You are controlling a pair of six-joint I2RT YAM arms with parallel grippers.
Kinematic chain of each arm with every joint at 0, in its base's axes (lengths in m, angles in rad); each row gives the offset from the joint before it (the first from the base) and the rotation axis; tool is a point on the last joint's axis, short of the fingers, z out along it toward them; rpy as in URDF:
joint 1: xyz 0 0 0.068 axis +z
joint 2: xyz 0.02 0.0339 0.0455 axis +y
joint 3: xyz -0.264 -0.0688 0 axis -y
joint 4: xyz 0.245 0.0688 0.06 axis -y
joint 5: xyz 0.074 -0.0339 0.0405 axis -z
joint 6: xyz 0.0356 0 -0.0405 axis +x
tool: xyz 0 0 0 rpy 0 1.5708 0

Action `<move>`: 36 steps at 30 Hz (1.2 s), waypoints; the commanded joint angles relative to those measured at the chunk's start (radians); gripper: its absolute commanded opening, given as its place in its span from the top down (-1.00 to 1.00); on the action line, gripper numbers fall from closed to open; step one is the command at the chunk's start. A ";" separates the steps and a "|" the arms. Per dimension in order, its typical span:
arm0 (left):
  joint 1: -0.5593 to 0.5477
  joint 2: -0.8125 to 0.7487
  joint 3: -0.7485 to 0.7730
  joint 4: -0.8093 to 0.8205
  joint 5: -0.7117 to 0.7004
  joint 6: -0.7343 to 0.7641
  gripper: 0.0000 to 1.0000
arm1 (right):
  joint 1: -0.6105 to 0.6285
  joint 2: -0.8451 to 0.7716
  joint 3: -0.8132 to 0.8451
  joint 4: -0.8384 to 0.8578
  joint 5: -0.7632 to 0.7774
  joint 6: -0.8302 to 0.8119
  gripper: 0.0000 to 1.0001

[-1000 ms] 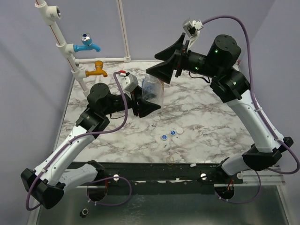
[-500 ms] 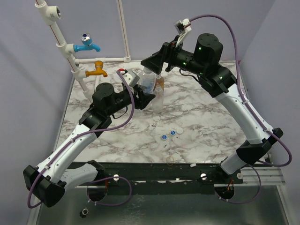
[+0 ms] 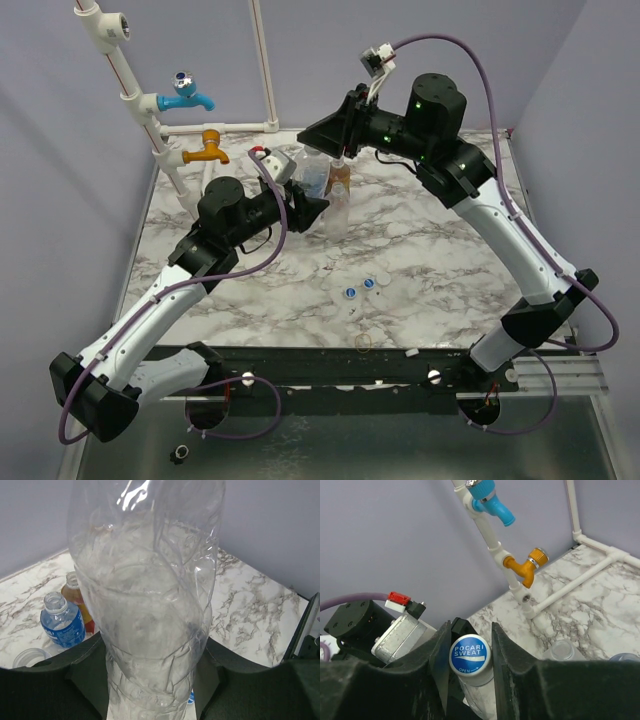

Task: Unscrew the bottle caps
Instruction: Unscrew the bottle cap from the plastic bottle.

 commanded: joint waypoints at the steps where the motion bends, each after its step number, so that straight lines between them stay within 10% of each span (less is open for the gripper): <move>1: 0.000 -0.010 0.001 0.019 0.028 -0.005 0.92 | 0.002 -0.001 0.025 -0.017 -0.033 -0.041 0.62; 7: 0.002 -0.030 0.013 0.082 0.545 -0.098 0.92 | -0.001 -0.087 -0.042 0.077 -0.447 -0.165 0.73; 16: 0.002 -0.024 0.052 0.097 0.779 -0.196 0.92 | -0.014 -0.142 -0.151 0.233 -0.912 -0.090 0.74; 19: 0.004 -0.026 0.050 0.096 0.772 -0.191 0.93 | -0.030 -0.155 -0.162 0.208 -0.876 -0.110 0.64; 24: 0.006 -0.031 0.040 0.066 0.655 -0.125 0.96 | -0.033 -0.155 -0.070 -0.009 -0.312 -0.189 -0.62; 26: 0.007 -0.031 0.032 0.050 0.561 -0.085 0.96 | -0.032 -0.149 -0.045 -0.036 -0.114 -0.159 -0.85; 36: 0.006 -0.006 0.002 0.020 0.087 0.036 0.96 | -0.013 -0.047 0.018 -0.107 0.075 -0.049 -0.86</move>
